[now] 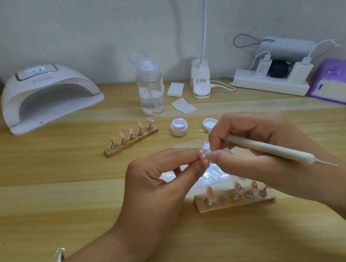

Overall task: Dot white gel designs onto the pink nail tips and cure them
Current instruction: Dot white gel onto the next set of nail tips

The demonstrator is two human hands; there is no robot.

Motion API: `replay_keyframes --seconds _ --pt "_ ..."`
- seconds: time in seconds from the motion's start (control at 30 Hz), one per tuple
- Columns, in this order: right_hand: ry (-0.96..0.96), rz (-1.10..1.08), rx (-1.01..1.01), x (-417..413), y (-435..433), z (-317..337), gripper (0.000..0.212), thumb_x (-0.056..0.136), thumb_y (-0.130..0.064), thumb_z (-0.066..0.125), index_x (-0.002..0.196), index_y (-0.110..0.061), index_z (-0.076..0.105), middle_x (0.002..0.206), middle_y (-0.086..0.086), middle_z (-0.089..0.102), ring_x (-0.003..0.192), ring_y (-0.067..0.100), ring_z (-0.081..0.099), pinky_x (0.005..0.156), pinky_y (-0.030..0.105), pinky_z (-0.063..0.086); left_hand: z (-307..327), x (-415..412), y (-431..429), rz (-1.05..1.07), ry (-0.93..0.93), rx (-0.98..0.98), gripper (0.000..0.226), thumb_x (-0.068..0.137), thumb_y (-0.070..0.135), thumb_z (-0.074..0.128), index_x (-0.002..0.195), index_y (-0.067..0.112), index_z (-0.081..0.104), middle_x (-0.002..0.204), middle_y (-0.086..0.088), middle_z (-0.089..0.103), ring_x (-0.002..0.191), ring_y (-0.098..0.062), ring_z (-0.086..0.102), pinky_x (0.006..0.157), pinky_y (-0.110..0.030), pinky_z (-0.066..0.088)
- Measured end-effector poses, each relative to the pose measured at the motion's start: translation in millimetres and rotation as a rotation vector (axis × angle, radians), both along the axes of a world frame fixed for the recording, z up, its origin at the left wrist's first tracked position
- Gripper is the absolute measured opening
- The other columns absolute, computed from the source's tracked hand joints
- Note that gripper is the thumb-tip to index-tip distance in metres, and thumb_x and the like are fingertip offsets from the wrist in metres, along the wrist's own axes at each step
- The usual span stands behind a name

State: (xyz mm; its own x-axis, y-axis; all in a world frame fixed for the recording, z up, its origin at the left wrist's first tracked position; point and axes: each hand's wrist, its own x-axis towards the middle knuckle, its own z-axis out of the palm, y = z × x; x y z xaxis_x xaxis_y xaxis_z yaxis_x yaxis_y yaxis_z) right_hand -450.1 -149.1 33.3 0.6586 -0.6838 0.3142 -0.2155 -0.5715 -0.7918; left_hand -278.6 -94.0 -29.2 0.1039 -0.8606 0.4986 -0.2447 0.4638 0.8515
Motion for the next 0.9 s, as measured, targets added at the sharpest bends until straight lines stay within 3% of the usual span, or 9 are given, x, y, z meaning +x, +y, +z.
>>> replay_keyframes --seconds 0.2,0.4,0.57,0.73,0.83,0.9 --pt "0.02 -0.011 -0.001 1.0 1.5 0.6 0.006 0.078 -0.009 0.071 0.075 -0.012 0.067 0.063 -0.014 0.06 0.054 0.0 0.057 0.055 0.001 0.038 0.0 -0.3 -0.4 0.009 -0.032 0.008 0.014 0.083 0.017 0.073 0.088 0.028 0.08 0.086 0.015 0.076 0.075 -0.001 0.064 0.068 -0.021 0.05" --pt "0.047 -0.027 0.039 -1.2 0.6 0.7 0.016 0.081 0.0 0.076 0.074 -0.011 0.068 0.057 -0.014 0.059 0.05 -0.001 0.056 0.052 0.001 0.037 0.2 -0.6 -0.2 0.005 -0.04 -0.004 0.014 0.082 0.015 0.074 0.085 0.028 0.08 0.084 0.018 0.075 0.074 0.001 0.063 0.067 -0.016 0.047" --pt "0.035 -0.064 0.093 -0.5 2.4 0.0 0.008 0.076 -0.021 0.074 0.072 -0.018 0.068 0.056 -0.006 0.062 0.049 0.0 0.054 0.05 0.007 0.038 1.1 -0.3 0.9 -0.001 -0.054 -0.005 0.016 0.082 0.015 0.074 0.089 0.028 0.079 0.084 0.018 0.075 0.073 0.001 0.062 0.067 -0.015 0.046" --pt "0.004 -0.087 0.197 -3.0 0.3 -1.2 0.008 0.076 -0.026 0.072 0.076 -0.019 0.068 0.056 -0.004 0.058 0.051 0.008 0.048 0.048 0.017 0.037 2.1 -0.7 1.2 0.006 -0.04 0.003 0.015 0.082 0.015 0.074 0.088 0.028 0.079 0.084 0.018 0.075 0.071 0.001 0.062 0.066 -0.015 0.046" --pt "-0.049 -0.086 0.234 -4.7 -3.0 -2.1 0.009 0.078 -0.025 0.07 0.076 -0.018 0.066 0.056 -0.006 0.056 0.054 0.01 0.047 0.051 0.019 0.038 1.7 -0.4 0.6 0.021 -0.008 0.029 0.015 0.083 0.017 0.075 0.089 0.03 0.08 0.087 0.017 0.076 0.072 -0.001 0.063 0.066 -0.024 0.051" --pt "-0.072 -0.086 0.238 -5.4 -4.9 -2.8 0.009 0.079 -0.024 0.07 0.075 -0.018 0.065 0.057 -0.001 0.055 0.056 0.015 0.048 0.054 0.024 0.039 0.7 -0.1 0.5 0.033 0.024 0.046 0.013 0.084 0.021 0.075 0.089 0.031 0.081 0.089 0.017 0.076 0.073 -0.011 0.066 0.069 -0.032 0.053"
